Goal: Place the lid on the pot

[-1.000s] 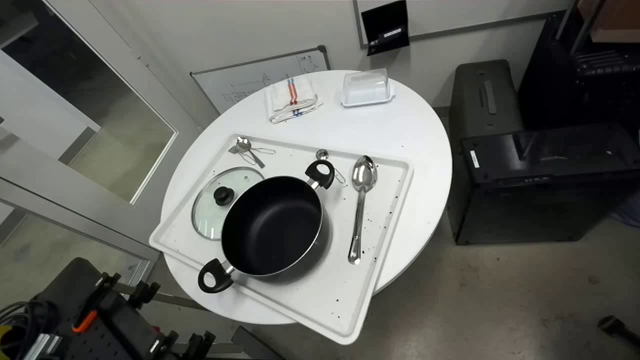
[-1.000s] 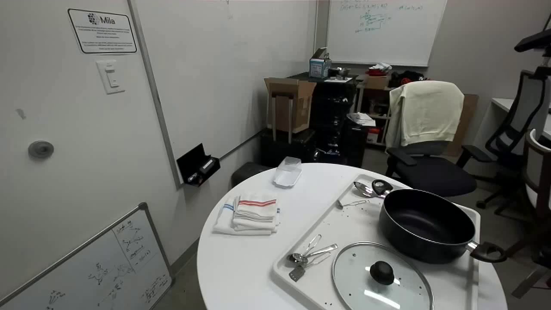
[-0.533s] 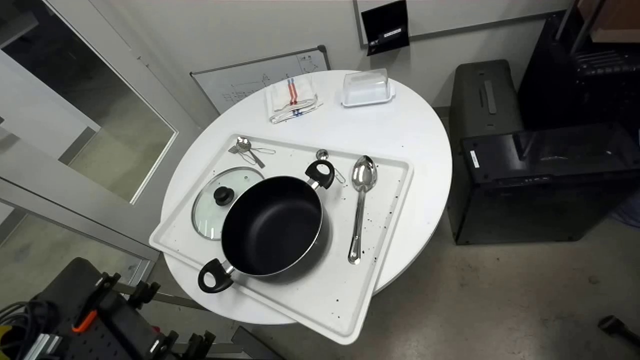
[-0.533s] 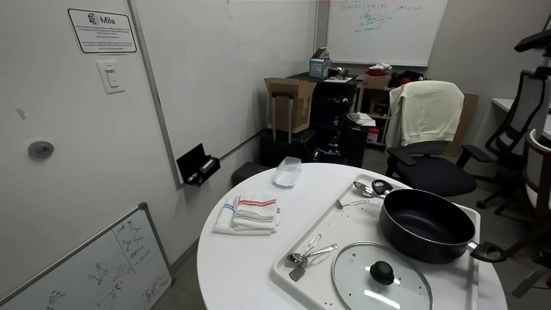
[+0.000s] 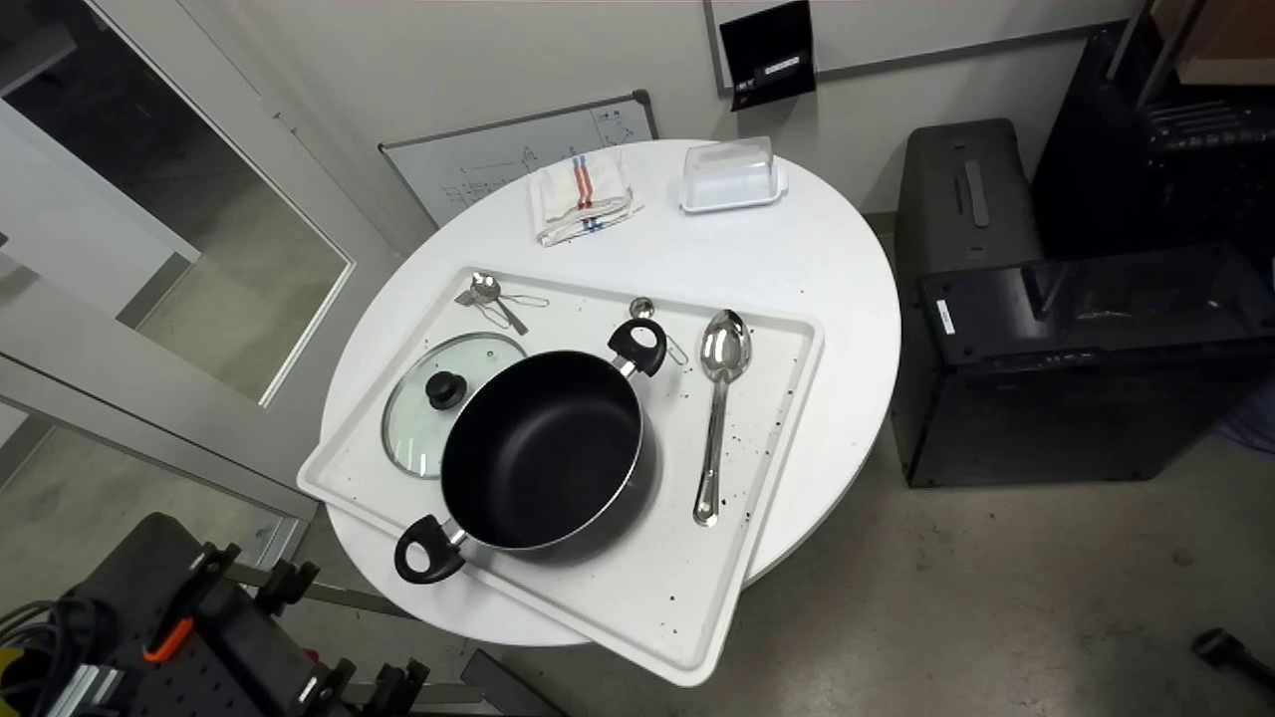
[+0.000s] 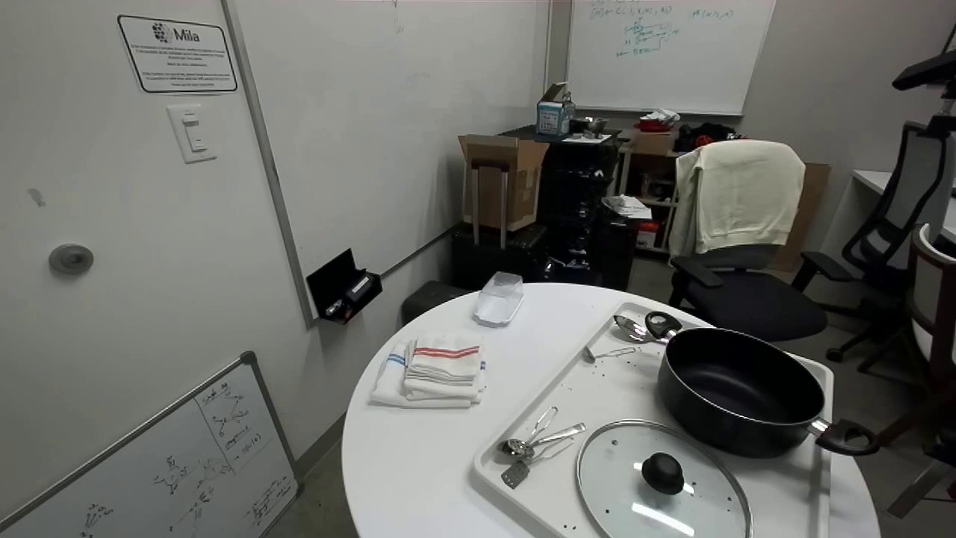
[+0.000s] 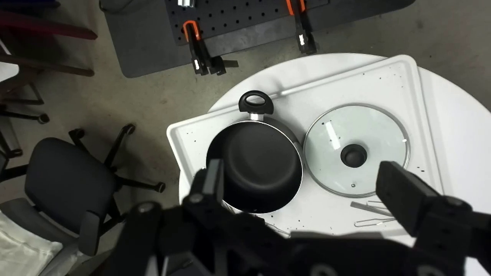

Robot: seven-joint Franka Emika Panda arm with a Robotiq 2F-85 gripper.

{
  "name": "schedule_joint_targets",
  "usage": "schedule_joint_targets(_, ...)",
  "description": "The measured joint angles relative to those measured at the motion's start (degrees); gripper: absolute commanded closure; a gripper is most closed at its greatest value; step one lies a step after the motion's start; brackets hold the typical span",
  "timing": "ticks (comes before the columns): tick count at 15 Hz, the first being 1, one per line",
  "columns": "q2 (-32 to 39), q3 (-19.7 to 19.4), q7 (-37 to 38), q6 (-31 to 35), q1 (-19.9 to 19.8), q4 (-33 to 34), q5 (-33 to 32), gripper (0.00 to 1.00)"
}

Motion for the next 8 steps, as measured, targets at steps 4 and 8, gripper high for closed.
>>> schedule_joint_targets(4, 4.62, -0.84, -3.50, 5.15, 0.71, -1.01, -0.01, 0.00)
schedule_joint_targets(8, 10.35, -2.94, -10.39, 10.43, 2.30, -2.12, -0.31, 0.00)
